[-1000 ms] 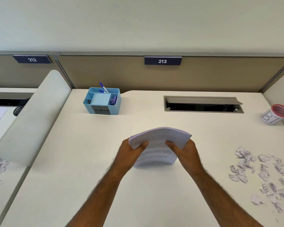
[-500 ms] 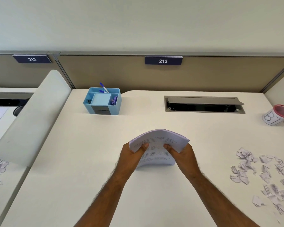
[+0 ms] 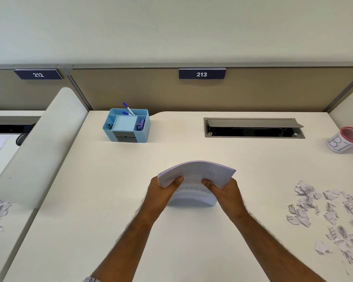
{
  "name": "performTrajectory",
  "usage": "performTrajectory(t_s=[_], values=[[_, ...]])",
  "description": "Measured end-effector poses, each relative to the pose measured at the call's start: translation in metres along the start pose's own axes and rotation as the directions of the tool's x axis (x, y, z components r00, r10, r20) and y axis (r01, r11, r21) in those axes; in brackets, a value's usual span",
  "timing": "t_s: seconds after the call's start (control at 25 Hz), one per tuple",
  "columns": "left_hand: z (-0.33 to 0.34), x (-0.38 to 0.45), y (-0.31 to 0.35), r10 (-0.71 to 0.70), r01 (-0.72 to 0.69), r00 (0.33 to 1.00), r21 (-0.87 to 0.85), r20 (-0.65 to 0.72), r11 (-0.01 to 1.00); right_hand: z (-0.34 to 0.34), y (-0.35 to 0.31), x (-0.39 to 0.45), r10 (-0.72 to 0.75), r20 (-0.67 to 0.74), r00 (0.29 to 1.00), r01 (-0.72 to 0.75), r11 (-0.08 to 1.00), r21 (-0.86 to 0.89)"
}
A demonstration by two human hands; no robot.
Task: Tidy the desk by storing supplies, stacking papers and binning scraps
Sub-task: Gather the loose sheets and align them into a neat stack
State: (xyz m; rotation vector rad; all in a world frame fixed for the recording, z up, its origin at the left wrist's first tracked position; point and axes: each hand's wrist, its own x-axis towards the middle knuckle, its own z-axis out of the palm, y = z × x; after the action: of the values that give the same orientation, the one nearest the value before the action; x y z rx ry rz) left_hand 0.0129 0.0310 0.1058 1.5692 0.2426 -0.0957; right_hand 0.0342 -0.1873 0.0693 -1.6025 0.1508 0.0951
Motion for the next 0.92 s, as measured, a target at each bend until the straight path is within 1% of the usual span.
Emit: performTrajectory(t_s=[0.16,0.4,0.56,0.72,0.8,0.92], values=[[-0.005,0.006,-0.006,-0.006,0.005,0.999,0.028,0.036,1.000,-0.004,-0.001,0.003,0.008,0.055,0.998,-0.008,1.000,0.005],[-0.002,0.011,-0.013,0.026,-0.026,1.000,0.016,0.014,1.000,-0.004,0.000,0.008,-0.018,0.054,0.998,0.017,1.000,0.021],[-0.002,0.012,-0.024,-0.026,0.025,1.000,0.021,0.017,0.999,-0.002,0.009,0.009,0.018,0.047,0.999,-0.018,1.000,0.003],[-0.002,0.013,-0.035,-0.069,0.068,0.997,0.047,0.025,0.997,-0.002,0.008,0.013,0.018,0.062,0.998,-0.018,1.000,-0.001],[-0.002,0.016,-0.037,-0.091,0.091,0.996,0.063,0.006,0.994,-0.001,0.007,0.016,0.023,0.070,0.997,-0.022,1.000,-0.002],[-0.002,0.023,-0.034,-0.133,0.135,0.991,0.106,-0.024,0.985,0.003,0.003,0.021,0.077,0.075,0.994,-0.076,0.997,-0.016]])
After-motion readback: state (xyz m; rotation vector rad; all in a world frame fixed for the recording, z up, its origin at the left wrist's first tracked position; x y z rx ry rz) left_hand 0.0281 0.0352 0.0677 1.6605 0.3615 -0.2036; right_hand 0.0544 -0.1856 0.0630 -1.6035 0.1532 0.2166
